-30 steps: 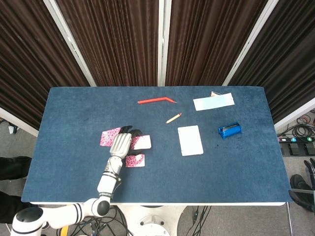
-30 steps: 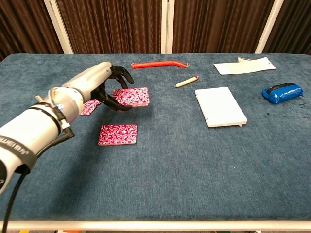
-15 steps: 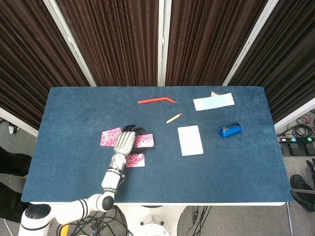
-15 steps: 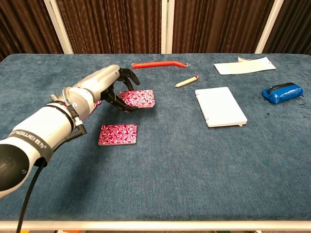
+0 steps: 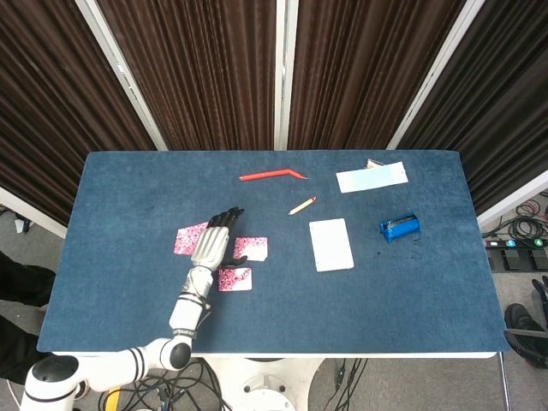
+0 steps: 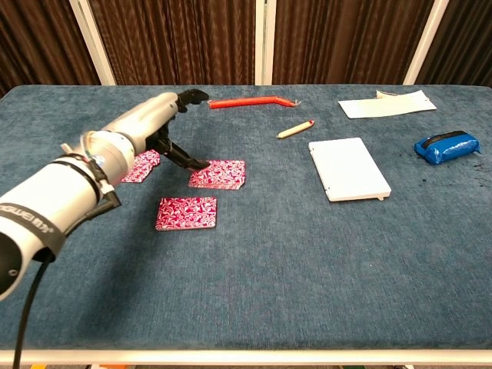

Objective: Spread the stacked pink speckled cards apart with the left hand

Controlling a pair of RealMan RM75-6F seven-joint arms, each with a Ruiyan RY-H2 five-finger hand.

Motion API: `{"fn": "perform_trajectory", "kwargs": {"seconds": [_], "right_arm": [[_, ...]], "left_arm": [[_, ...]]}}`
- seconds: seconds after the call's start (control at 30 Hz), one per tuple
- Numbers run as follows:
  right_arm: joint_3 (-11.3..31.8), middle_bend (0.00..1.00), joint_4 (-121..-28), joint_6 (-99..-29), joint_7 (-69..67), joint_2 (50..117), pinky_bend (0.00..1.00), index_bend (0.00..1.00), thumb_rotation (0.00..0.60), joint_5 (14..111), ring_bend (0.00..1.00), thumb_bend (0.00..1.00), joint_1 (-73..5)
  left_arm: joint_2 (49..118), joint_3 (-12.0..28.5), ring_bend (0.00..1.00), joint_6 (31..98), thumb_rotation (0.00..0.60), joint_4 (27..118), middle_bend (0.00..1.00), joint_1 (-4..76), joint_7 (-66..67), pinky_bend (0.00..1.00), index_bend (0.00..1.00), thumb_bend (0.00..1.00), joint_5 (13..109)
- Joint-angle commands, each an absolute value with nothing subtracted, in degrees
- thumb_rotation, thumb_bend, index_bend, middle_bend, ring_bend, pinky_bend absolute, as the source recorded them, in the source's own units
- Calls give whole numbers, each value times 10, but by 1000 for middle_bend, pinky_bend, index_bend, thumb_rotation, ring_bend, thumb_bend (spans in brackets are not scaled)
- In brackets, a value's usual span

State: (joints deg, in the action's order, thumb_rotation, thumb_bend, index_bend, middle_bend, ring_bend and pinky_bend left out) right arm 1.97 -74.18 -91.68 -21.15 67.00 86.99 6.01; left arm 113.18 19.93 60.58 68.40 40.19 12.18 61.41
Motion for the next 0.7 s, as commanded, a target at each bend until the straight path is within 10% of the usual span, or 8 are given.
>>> {"fn": "perform_trajectory", "kwargs": {"seconds": [0.03,0.7], "right_arm": [[19,0,-742,-918,-212,671,0,0,600,873,0,117,60],[-1,0,-775,-949,-158,675,0,0,600,935,0,116,54]], "left_arm": [[1101,189,64,634,600,714,74,384,135,116,74,161,629],[770,1,23,882,600,906,118,129,120,114,131,124,800]]}}
